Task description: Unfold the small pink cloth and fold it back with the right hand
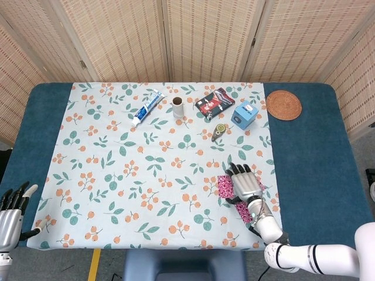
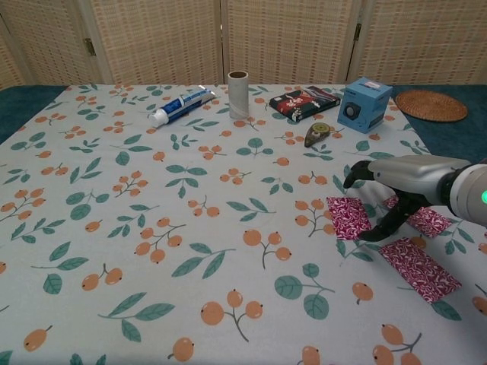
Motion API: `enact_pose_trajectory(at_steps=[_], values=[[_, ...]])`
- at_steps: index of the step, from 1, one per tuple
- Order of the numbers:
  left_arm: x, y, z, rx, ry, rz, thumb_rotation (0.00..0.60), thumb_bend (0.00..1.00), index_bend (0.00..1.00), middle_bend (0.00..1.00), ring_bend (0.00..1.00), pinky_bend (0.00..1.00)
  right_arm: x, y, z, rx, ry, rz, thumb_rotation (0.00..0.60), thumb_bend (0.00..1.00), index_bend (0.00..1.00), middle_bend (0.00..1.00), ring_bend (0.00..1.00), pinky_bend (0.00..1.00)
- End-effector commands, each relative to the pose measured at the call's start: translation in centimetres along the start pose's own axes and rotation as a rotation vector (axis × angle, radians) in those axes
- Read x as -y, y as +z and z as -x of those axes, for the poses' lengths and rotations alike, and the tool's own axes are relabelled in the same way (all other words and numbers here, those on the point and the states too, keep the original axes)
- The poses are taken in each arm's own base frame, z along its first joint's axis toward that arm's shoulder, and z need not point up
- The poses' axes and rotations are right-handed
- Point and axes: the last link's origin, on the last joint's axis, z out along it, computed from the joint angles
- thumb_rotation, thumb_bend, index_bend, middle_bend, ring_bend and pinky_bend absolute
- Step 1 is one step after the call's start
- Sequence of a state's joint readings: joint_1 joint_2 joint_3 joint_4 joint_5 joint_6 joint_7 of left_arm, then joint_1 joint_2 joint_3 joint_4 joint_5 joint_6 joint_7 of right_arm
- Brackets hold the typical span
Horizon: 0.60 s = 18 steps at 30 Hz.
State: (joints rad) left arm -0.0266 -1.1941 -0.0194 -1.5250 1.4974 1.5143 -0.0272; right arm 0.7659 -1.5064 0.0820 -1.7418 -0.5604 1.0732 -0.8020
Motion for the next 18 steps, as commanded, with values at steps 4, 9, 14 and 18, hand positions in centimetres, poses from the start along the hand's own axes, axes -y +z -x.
enact_pose_trajectory(at_steps=[4, 9, 14, 18], values=[[0.08, -0.01, 0.03, 0.0, 0.0, -0.004, 0.6, 0.29, 0.14, 0.08, 0.14, 0.0, 0.5, 0.4, -0.01, 0.006, -0.023, 0.0, 0.432, 0.27, 0.13, 0.0, 0.0, 0.0], [0.08, -0.04, 0.08, 0.002, 0.001, -0.004, 0.6, 0.29, 0.14, 0.08, 0.14, 0.0, 0.67, 0.56, 0.12, 0.011, -0.038, 0.003, 0.433, 0.27, 0.13, 0.01, 0.0, 0.0], [0.14, -0.08, 0.08, 0.003, 0.002, -0.006, 0.6, 0.29, 0.15, 0.08, 0.14, 0.0, 0.74, 0.67, 0.25, 0.013, -0.05, 0.005, 0.434, 0.27, 0.13, 0.01, 0.0, 0.0], [0.16, -0.11, 0.06, 0.002, 0.001, -0.007, 0.6, 0.29, 0.14, 0.08, 0.14, 0.0, 0.82, 0.79, 0.32, 0.011, -0.063, 0.008, 0.432, 0.27, 0.13, 0.01, 0.0, 0.0]])
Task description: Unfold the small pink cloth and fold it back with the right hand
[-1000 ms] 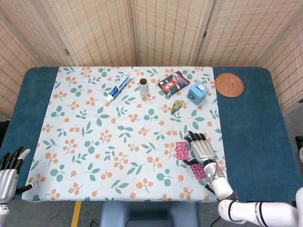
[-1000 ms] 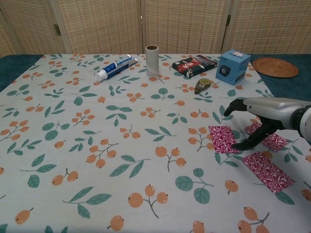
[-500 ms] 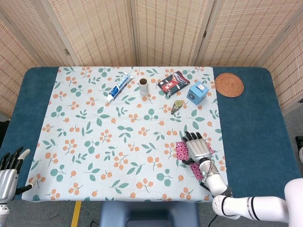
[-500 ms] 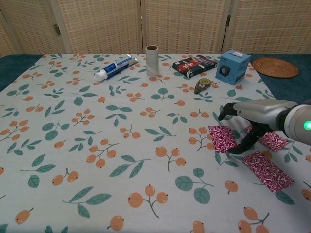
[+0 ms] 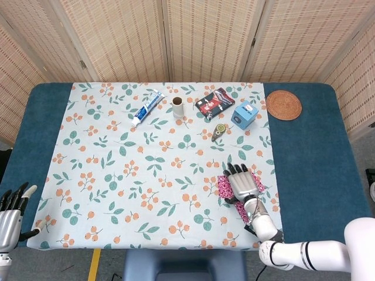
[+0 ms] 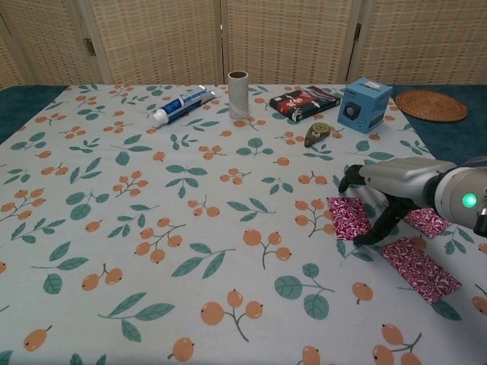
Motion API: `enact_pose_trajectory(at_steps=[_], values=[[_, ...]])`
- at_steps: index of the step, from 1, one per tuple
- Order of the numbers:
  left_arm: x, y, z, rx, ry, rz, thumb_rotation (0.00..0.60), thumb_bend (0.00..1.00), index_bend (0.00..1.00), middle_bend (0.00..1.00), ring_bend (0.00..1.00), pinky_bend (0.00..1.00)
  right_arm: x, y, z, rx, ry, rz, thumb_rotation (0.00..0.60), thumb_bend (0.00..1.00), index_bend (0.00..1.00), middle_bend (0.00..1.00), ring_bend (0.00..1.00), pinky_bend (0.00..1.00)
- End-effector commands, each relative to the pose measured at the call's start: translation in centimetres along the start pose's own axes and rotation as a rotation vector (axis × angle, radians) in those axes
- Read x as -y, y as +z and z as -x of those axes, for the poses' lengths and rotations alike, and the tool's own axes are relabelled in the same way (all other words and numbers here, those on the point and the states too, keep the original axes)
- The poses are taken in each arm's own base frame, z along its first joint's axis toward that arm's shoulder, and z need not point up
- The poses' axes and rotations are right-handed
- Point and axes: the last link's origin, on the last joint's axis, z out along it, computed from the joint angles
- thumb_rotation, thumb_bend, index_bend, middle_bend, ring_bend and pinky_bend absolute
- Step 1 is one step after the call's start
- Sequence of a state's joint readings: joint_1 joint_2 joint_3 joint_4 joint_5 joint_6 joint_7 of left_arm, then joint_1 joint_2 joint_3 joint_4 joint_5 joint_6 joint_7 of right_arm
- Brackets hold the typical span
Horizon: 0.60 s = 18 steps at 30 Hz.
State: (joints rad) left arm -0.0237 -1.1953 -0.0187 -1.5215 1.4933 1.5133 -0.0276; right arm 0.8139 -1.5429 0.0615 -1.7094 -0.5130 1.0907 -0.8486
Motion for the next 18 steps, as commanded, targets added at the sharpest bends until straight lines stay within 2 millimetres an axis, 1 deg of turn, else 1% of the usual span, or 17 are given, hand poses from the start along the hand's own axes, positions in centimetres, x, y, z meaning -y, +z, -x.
enact_pose_trajectory(at_steps=[1, 8, 15, 18], values=[[0.01, -0.02, -0.01, -0.002, -0.001, -0.001, 0.6, 0.29, 0.15, 0.08, 0.14, 0.0, 0.07, 0.05, 0.06, 0.0, -0.006, 0.001, 0.433, 0.27, 0.13, 0.01, 0.0, 0.0], [0.15, -0.12, -0.02, -0.001, -0.001, -0.005, 0.6, 0.29, 0.14, 0.08, 0.14, 0.0, 0.29, 0.22, 0.28, -0.004, -0.015, 0.002, 0.432, 0.27, 0.14, 0.02, 0.0, 0.0], [0.18, -0.16, 0.04, 0.0, -0.001, -0.004, 0.6, 0.29, 0.14, 0.08, 0.14, 0.0, 0.31, 0.24, 0.41, -0.012, -0.018, 0.008, 0.436, 0.27, 0.19, 0.04, 0.0, 0.0], [0.19, -0.19, 0.08, 0.001, -0.001, -0.004, 0.6, 0.29, 0.15, 0.08, 0.14, 0.0, 0.31, 0.2, 0.39, -0.023, -0.014, 0.009, 0.458, 0.27, 0.22, 0.05, 0.0, 0.0]])
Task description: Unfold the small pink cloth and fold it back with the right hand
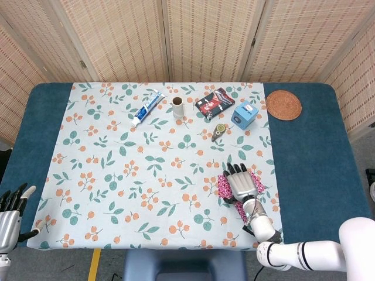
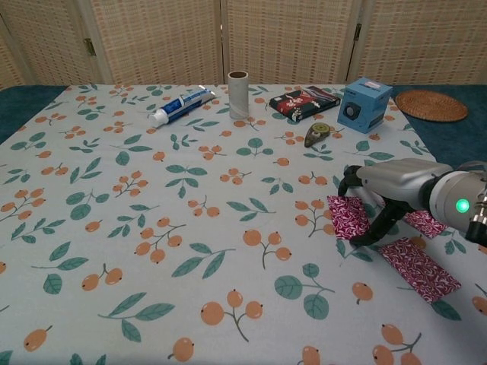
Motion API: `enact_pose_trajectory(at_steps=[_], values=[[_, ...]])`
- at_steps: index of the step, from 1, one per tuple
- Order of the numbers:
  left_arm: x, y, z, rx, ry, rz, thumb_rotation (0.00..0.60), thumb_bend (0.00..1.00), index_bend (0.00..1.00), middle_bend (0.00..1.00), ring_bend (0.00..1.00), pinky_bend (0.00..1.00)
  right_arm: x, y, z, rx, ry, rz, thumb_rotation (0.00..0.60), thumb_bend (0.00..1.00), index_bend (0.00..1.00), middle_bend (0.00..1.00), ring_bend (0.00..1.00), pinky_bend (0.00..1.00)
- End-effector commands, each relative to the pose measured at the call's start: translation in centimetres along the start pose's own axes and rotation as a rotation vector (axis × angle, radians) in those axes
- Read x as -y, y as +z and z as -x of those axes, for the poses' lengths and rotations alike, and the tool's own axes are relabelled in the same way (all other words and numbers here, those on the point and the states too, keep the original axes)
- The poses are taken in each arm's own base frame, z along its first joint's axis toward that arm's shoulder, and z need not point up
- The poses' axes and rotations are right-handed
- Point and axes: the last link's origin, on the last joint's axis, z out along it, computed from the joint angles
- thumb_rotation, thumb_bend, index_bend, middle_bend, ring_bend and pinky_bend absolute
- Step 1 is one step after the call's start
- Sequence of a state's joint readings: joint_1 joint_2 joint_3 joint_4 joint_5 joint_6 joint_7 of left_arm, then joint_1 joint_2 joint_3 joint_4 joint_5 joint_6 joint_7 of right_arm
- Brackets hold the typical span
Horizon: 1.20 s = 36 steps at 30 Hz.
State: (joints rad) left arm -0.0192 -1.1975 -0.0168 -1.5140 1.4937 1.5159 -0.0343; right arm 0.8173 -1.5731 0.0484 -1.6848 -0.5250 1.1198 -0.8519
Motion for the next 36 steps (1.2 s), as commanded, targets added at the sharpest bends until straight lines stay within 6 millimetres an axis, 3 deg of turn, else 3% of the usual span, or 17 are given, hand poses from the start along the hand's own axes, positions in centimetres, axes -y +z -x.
enact_pose_trajectory(at_steps=[1, 9, 16, 26, 36], values=[[0.0, 0.0, 0.0, 0.001, 0.0, -0.002, 0.6, 0.29, 0.14, 0.08, 0.14, 0.0, 0.0, -0.1, 0.0, -0.009, 0.003, 0.0, 0.466, 0.27, 0.22, 0.06, 0.0, 0.0], [0.1, 0.0, 0.1, 0.001, -0.001, -0.004, 0.6, 0.29, 0.14, 0.08, 0.14, 0.0, -0.1, -0.3, -0.2, -0.019, 0.009, -0.005, 0.471, 0.27, 0.25, 0.06, 0.0, 0.0], [0.2, -0.1, 0.0, 0.001, 0.002, -0.008, 0.6, 0.29, 0.14, 0.08, 0.14, 0.0, -1.1, -1.0, -1.7, -0.056, 0.032, -0.036, 0.47, 0.27, 0.25, 0.07, 0.0, 0.0], [-0.1, -0.1, -0.2, 0.003, 0.012, -0.009, 0.6, 0.29, 0.14, 0.08, 0.14, 0.0, -5.9, -2.5, -3.4, -0.078, -0.046, -0.107, 0.47, 0.27, 0.25, 0.07, 0.0, 0.0], [-0.9, 0.0, -0.4, 0.01, 0.022, 0.0, 0.6, 0.29, 0.14, 0.08, 0.14, 0.0, -10.1, -2.5, -1.6, -0.045, -0.14, -0.172, 0.47, 0.27, 0.25, 0.09, 0.0, 0.0]])
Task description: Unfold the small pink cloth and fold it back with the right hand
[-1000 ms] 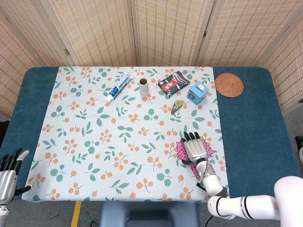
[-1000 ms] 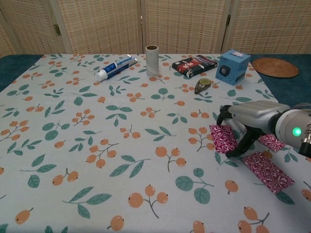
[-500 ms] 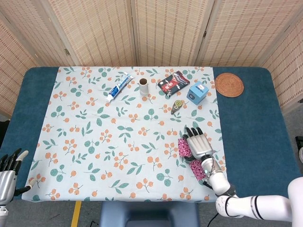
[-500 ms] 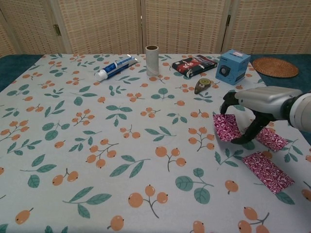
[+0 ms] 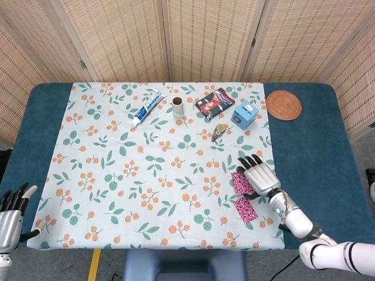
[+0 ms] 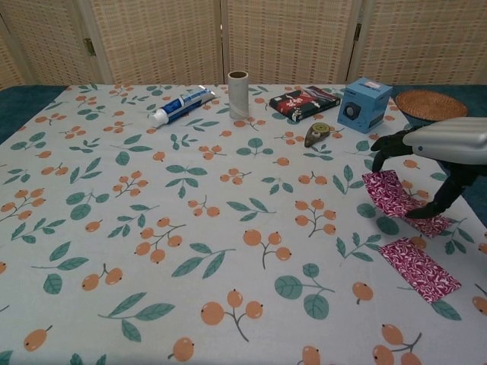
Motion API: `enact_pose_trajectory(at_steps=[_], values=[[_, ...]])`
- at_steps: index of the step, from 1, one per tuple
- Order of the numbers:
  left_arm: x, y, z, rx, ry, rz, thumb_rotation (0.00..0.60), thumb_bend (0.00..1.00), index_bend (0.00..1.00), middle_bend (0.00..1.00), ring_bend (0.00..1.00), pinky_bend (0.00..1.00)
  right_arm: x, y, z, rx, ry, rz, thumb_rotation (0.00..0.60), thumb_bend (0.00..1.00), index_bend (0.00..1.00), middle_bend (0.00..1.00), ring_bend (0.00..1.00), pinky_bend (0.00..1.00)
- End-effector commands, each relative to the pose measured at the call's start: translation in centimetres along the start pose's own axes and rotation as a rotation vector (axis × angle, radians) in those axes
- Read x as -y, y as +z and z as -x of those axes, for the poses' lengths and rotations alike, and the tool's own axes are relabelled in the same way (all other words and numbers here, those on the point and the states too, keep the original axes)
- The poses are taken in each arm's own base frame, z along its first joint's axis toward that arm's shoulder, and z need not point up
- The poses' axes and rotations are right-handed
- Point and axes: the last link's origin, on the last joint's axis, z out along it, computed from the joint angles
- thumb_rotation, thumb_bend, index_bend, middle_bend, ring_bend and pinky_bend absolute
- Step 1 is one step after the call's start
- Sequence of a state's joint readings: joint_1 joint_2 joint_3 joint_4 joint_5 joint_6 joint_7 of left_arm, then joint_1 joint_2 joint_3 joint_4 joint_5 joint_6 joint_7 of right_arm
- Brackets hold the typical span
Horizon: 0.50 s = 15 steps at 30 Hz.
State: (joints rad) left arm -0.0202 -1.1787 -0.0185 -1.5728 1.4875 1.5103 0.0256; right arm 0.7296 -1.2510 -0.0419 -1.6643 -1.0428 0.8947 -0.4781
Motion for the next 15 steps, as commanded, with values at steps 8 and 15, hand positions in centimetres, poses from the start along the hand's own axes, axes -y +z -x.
enact_pose_trajectory(at_steps=[8, 15], values=[[-0.3, 0.0, -0.2, 0.002, 0.006, -0.006, 0.6, 0.29, 0.14, 0.08, 0.14, 0.0, -3.4, 0.3, 2.1, 0.053, -0.084, -0.029, 0.471, 0.27, 0.25, 0.1, 0.0, 0.0], [-0.4, -0.2, -0.2, 0.004, 0.008, -0.012, 0.6, 0.29, 0.14, 0.08, 0.14, 0.0, -3.7, 1.1, 2.2, 0.047, -0.103, -0.056, 0.468, 0.27, 0.25, 0.1, 0.0, 0.0]])
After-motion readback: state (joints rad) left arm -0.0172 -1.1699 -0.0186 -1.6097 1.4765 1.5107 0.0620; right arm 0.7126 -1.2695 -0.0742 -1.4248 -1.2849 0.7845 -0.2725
